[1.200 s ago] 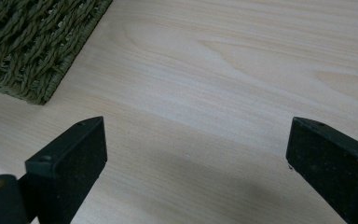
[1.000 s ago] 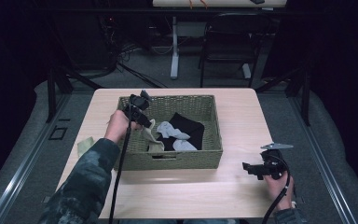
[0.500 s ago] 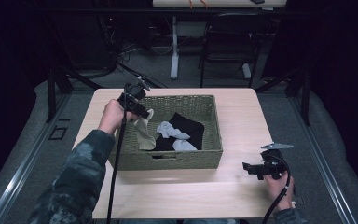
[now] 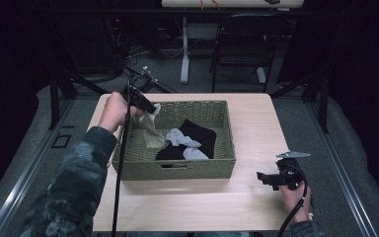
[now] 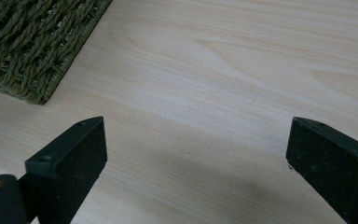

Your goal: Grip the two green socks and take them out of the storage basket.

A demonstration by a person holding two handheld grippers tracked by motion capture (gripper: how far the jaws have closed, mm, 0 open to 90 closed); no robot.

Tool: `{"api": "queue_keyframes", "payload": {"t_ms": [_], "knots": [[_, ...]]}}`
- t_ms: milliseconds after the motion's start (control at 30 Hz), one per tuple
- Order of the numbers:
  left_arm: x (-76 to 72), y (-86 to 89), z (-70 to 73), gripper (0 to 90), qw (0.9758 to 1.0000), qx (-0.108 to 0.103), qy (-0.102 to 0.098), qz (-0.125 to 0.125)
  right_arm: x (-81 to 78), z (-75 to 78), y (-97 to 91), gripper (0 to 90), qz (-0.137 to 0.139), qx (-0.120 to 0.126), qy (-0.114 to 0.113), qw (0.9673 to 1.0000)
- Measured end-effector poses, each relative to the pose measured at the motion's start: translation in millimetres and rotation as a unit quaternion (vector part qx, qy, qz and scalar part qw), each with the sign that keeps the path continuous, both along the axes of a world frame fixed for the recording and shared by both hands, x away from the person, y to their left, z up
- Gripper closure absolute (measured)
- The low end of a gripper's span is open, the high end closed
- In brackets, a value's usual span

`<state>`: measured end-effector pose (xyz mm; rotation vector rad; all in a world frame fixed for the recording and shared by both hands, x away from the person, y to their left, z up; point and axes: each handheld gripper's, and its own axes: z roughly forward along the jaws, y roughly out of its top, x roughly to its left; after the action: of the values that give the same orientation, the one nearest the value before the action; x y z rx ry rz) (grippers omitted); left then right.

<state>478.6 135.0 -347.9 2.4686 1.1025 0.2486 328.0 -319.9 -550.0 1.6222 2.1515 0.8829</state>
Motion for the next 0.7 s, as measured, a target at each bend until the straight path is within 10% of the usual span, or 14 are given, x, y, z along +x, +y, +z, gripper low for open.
{"api": "queue_keyframes", "payload": {"t_ms": [700], "knots": [[-5.8, 26.5, 74.7, 85.4, 0.9977, -0.002, -0.062, 0.027, 0.0, -0.2, 0.2, 4.5, 0.001, 0.001, 0.0, 1.0]]}}
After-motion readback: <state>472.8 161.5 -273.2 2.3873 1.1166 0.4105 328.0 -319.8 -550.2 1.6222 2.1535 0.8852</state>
